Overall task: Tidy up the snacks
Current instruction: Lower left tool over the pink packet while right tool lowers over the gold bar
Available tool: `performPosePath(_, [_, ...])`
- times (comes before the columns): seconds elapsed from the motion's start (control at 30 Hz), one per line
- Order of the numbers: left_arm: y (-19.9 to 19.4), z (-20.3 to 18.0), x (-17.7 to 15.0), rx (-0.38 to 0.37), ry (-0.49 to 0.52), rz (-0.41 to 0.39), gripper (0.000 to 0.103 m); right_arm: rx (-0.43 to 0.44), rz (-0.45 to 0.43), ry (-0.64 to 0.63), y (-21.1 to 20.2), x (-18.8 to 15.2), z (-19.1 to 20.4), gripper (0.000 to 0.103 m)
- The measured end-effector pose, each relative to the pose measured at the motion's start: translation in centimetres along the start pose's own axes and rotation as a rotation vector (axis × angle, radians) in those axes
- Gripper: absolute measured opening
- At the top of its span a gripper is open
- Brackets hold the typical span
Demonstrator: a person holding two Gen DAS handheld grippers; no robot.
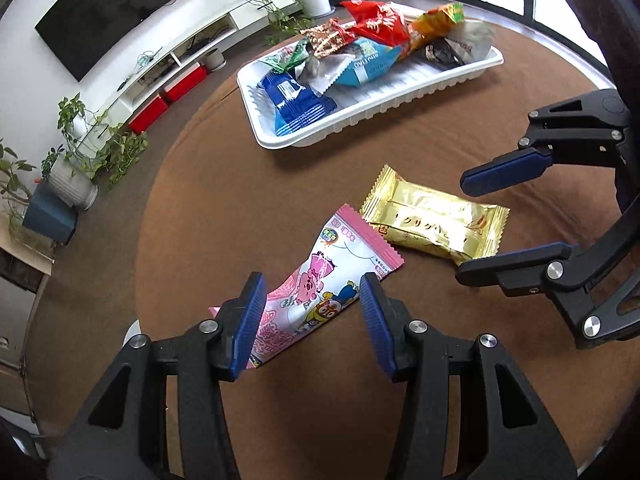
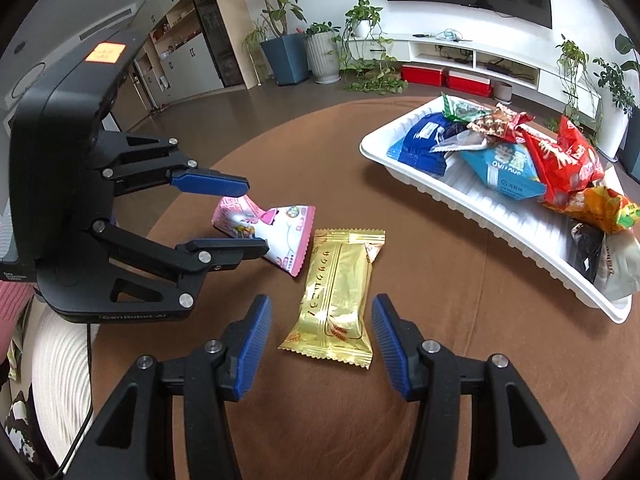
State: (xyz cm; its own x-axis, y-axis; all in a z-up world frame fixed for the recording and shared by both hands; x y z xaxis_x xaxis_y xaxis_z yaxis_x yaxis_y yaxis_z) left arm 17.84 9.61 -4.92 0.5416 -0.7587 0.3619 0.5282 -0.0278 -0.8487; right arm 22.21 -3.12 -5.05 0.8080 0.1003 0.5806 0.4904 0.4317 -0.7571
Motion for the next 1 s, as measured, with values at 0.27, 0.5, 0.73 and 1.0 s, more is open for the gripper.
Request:
performPosePath(0.27, [2.1,-0.5,0.0,0.007,0.053,0.018,0.053,-0.017,0.022,0.0,1.1,-0.1,-0.2,0.055])
performPosePath(0.5, [2.6,-0.3,0.1,0.036,0.084,0.004,0.064,-0.024,0.022,-0.013,1.6,-0.1,-0.2,0.055])
performPosePath(0.73, [2.9,-0.1,0.5,0.052,0.098,-0.011,0.066,-0.032,0.016,-0.031,1.9,-0.1,0.1,0.056])
performPosePath(1.0, [3.5,0.2,1.2,0.073,0.107,-0.02,0.07,-0.03,0.014,-0.06,2.1,-0.4,0.5,0.056])
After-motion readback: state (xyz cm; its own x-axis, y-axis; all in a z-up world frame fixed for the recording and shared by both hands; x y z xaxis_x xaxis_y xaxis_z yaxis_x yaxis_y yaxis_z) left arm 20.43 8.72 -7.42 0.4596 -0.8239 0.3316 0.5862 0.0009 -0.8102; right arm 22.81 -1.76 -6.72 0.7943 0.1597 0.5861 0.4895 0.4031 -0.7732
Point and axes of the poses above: each gripper's, at about its wrist camera, not at the fingertips, and y roughly the way its jaws point, z to its left, x to its top, the point moved 3 cm from there along y, roughly the way its jaws point, and after that the axes turned 13 degrees about y, right-handed, at the moved point
